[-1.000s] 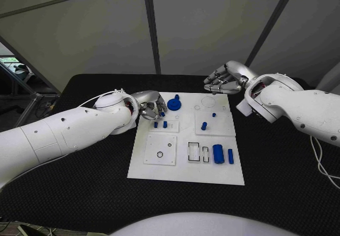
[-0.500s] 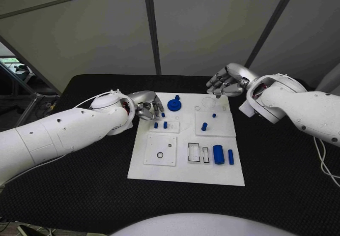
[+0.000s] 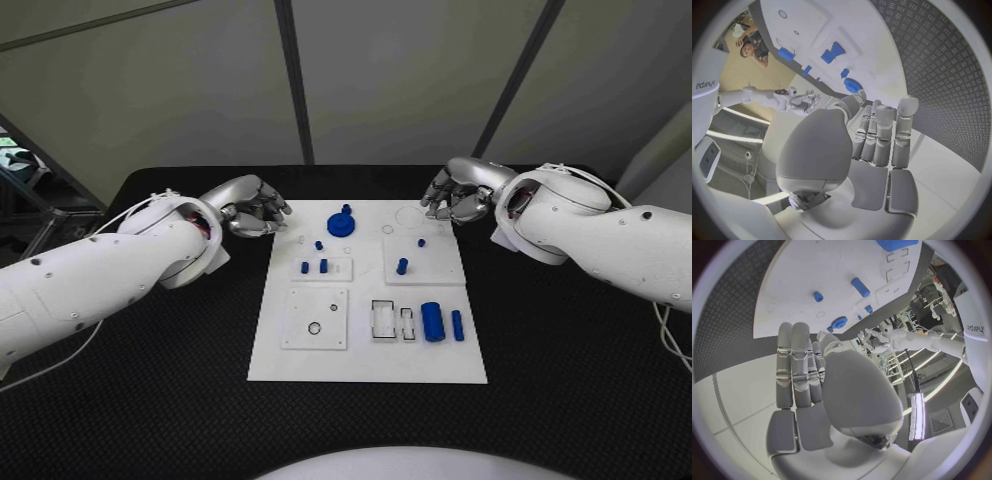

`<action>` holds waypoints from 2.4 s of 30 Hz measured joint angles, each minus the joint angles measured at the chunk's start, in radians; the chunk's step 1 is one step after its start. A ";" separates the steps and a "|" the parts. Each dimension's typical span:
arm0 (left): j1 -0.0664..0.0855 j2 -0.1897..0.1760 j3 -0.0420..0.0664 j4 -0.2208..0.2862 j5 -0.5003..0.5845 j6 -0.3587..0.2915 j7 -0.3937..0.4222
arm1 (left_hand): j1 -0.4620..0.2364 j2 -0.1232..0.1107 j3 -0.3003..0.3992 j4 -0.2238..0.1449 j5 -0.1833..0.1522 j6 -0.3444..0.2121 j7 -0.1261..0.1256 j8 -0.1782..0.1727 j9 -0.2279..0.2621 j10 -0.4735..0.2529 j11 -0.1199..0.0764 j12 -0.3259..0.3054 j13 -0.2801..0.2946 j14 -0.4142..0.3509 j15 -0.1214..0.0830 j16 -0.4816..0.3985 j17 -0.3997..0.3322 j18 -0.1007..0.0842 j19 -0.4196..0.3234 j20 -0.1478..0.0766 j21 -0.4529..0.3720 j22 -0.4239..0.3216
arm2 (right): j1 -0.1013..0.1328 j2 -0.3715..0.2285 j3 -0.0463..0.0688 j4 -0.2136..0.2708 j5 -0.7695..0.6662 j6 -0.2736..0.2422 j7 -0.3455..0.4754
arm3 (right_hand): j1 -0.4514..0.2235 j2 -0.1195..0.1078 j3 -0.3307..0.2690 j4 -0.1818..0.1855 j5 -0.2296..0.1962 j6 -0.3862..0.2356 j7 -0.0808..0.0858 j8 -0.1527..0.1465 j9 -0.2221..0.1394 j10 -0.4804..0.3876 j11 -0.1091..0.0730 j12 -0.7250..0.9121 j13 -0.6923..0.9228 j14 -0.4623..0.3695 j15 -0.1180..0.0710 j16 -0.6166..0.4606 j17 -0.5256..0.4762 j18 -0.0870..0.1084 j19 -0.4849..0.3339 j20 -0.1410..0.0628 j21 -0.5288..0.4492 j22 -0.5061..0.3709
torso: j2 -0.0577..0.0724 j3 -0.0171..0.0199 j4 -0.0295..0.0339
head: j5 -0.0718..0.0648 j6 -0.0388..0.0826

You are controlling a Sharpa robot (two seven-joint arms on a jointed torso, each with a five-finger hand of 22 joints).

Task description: Assemble the parts on the task board

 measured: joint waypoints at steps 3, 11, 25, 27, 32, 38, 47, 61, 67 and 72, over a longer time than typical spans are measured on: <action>0.000 -0.029 0.001 0.025 0.160 -0.045 0.062 | -0.009 0.009 -0.010 0.010 0.000 0.019 0.002 0.011 0.000 0.000 0.000 0.018 0.007 -0.041 0.000 -0.063 -0.091 0.085 -0.037 0.002 -0.077 -0.048 | -0.013 -0.019 -0.002 0.025 -0.059 0.005 -0.014 | -0.005 -0.005 0.017 0.005 -0.001 0.004 -0.002 -0.008 0.000 0.000 0.000 0.000 0.000 0.000 0.000 0.197 0.143 0.000 0.030 0.002 0.129 0.138 | 0.001 0.0004 0.0000 | -0.023 0.008; -0.019 -0.078 0.001 0.094 0.600 -0.135 0.225 | -0.013 0.013 -0.014 0.014 0.000 0.027 0.003 0.018 -0.001 0.000 0.000 0.040 0.017 -0.073 0.002 -0.131 -0.143 0.084 -0.045 0.002 -0.139 -0.090 | -0.059 -0.034 -0.007 0.065 -0.184 0.004 -0.046 | -0.017 -0.017 0.032 0.011 -0.001 0.006 0.003 -0.024 -0.002 -0.007 0.005 -0.007 -0.003 0.000 0.000 0.343 0.253 0.000 0.034 0.005 0.236 0.253 | 0.001 0.0017 0.0001 | -0.053 0.017; -0.034 -0.100 0.001 0.146 0.965 -0.156 0.363 | -0.012 0.023 -0.016 0.011 0.000 0.030 0.005 0.018 -0.002 -0.003 0.004 0.049 0.018 -0.091 0.006 -0.150 -0.156 0.076 -0.058 0.006 -0.161 -0.105 | -0.090 -0.010 -0.007 0.079 -0.282 -0.007 -0.075 | -0.022 -0.030 0.057 0.009 -0.009 -0.005 0.014 -0.035 -0.002 -0.045 0.016 -0.018 -0.004 0.000 0.008 0.501 0.375 -0.016 0.053 0.018 0.345 0.376 | 0.002 0.0011 -0.0006 | -0.056 0.016; -0.034 -0.100 0.001 0.145 0.980 -0.158 0.369 | -0.012 0.023 -0.016 0.011 0.000 0.030 0.005 0.018 -0.003 -0.003 0.004 0.049 0.018 -0.091 0.006 -0.153 -0.157 0.016 -0.058 0.006 -0.161 -0.106 | -0.091 -0.005 -0.007 0.078 -0.289 -0.009 -0.077 | -0.022 -0.030 0.059 0.007 -0.009 -0.008 0.017 -0.035 -0.002 -0.045 0.016 -0.018 -0.004 0.000 0.008 0.515 0.385 -0.016 0.053 0.018 0.355 0.386 | 0.002 0.0010 -0.0007 | -0.055 0.015; -0.034 -0.100 0.001 0.144 1.003 -0.160 0.375 | -0.012 0.023 -0.019 0.014 0.000 0.030 0.005 0.018 -0.003 -0.003 0.004 0.049 0.020 -0.091 0.006 -0.153 -0.158 0.054 -0.058 0.006 -0.165 -0.108 | -0.093 0.006 -0.007 0.069 -0.301 -0.012 -0.080 | -0.022 -0.030 0.069 0.006 -0.015 -0.008 0.017 -0.035 -0.002 -0.045 0.016 -0.018 -0.004 0.000 0.008 0.532 0.401 -0.016 0.060 0.018 0.369 0.404 | 0.002 0.0004 -0.0005 | -0.055 0.013; -0.034 -0.100 0.001 0.143 1.019 -0.163 0.375 | -0.012 0.023 -0.019 0.014 0.000 0.030 0.005 0.018 -0.003 -0.003 0.004 0.049 0.019 -0.091 0.006 -0.153 -0.159 0.054 -0.058 0.006 -0.165 -0.109 | -0.093 0.019 -0.007 0.058 -0.310 -0.012 -0.081 | -0.012 -0.030 0.121 -0.002 -0.080 -0.008 0.017 -0.035 -0.002 -0.045 0.016 -0.012 -0.004 0.000 0.008 0.585 0.436 -0.032 0.066 0.019 0.410 0.448 | 0.002 0.0003 0.0001 | -0.053 0.011; -0.034 -0.098 0.001 0.141 1.027 -0.165 0.375 | -0.020 0.031 -0.036 0.023 0.000 0.030 0.005 0.022 -0.003 -0.011 0.004 0.056 0.021 -0.091 0.006 -0.159 -0.164 0.054 -0.058 0.006 -0.181 -0.119 | -0.099 0.033 -0.007 0.047 -0.313 -0.007 -0.081 | 0.006 -0.036 0.187 -0.028 -0.070 -0.001 0.014 -0.035 0.000 -0.035 0.015 -0.007 -0.003 0.000 0.008 0.636 0.477 -0.032 0.075 0.018 0.458 0.503 | 0.002 0.0002 0.0001 | -0.051 0.008; -0.034 -0.096 0.001 0.139 1.031 -0.165 0.374 | -0.025 0.036 -0.050 0.028 0.000 0.030 0.005 0.026 -0.002 -0.017 0.004 0.060 0.022 -0.091 0.006 -0.162 -0.169 0.054 -0.058 0.006 -0.188 -0.127 | -0.101 0.040 -0.005 0.039 -0.318 0.020 -0.082 | 0.000 -0.042 0.228 -0.046 -0.071 0.019 0.012 -0.031 0.002 -0.014 0.008 0.003 -0.001 0.000 0.008 0.662 0.488 -0.032 0.075 0.018 0.483 0.535 | 0.002 0.0003 0.0001 | -0.048 0.000; -0.034 -0.096 0.001 0.137 1.031 -0.165 0.372 | -0.029 0.040 -0.051 0.026 0.000 0.030 0.005 0.026 -0.002 -0.021 0.008 0.060 0.022 -0.091 0.006 -0.162 -0.169 0.054 -0.058 0.006 -0.192 -0.129 | -0.100 0.040 -0.004 0.041 -0.330 0.028 -0.088 | 0.000 -0.042 0.233 -0.051 -0.071 0.019 0.012 -0.031 0.003 -0.014 0.008 0.003 0.000 0.000 0.008 0.662 0.488 -0.032 0.075 0.018 0.486 0.537 | 0.001 0.0004 0.0000 | -0.049 -0.002; -0.035 -0.095 0.001 0.134 1.032 -0.164 0.370 | -0.029 0.040 -0.054 0.029 0.000 0.030 0.005 0.026 -0.002 -0.021 0.008 0.060 0.022 -0.091 0.006 -0.162 -0.169 0.054 -0.058 0.006 -0.192 -0.130 | -0.101 0.039 -0.004 0.046 -0.346 0.033 -0.097 | -0.005 -0.047 0.237 -0.055 -0.071 0.019 0.012 -0.031 0.003 -0.014 0.008 0.003 0.000 0.000 0.008 0.666 0.488 -0.031 0.075 0.018 0.491 0.541 | 0.001 0.0009 -0.0007 | -0.050 -0.003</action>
